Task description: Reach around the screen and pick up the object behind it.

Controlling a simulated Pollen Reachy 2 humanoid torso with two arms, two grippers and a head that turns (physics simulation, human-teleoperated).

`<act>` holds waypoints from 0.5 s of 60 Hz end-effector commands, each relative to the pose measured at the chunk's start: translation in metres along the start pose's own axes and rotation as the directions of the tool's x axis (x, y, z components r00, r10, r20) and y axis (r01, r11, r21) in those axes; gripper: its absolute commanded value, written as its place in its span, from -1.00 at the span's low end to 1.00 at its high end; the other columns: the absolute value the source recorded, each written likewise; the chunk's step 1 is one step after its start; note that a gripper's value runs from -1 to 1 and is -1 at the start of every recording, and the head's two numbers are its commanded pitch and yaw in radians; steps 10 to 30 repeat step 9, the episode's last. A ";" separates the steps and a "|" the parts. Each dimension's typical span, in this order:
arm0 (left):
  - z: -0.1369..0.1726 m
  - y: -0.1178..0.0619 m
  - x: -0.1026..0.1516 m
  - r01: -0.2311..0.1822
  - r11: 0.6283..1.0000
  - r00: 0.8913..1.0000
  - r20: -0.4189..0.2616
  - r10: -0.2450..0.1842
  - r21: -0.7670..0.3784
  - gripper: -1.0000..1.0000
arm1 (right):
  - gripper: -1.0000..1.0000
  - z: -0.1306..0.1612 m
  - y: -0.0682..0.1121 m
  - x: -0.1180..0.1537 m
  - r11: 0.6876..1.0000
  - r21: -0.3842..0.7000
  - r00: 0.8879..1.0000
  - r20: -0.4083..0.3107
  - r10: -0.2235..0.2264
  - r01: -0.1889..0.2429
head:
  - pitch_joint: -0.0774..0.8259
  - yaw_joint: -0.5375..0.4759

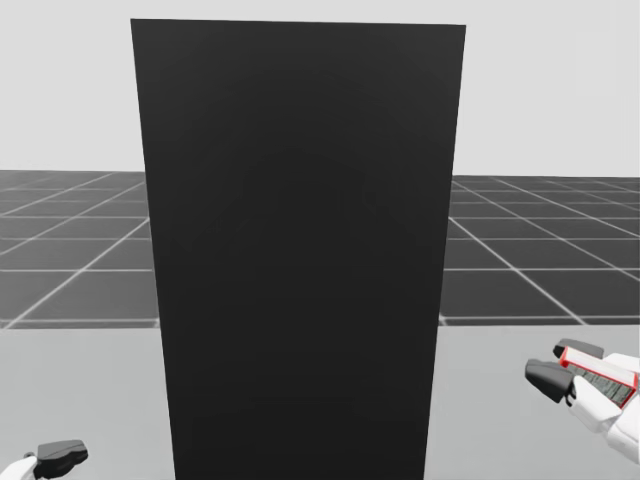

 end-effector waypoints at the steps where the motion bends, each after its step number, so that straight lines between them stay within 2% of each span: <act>1: 0.000 0.001 0.000 0.002 1.000 1.000 0.003 -0.002 0.008 -1.00 | 1.00 -0.013 -0.009 0.032 0.997 -0.057 0.997 0.062 0.056 -0.052 | -0.57 -0.01; 9: -0.001 0.001 0.000 0.003 1.000 1.000 0.003 -0.003 0.006 -1.00 | 1.00 -0.018 -0.017 0.057 0.992 -0.099 0.991 0.095 0.091 -0.081 | -0.57 -0.02; 30: -0.001 0.001 0.000 0.003 1.000 1.000 0.003 -0.003 0.006 -1.00 | 1.00 -0.018 -0.017 0.057 0.992 -0.099 0.991 0.095 0.091 -0.081 | -0.57 -0.02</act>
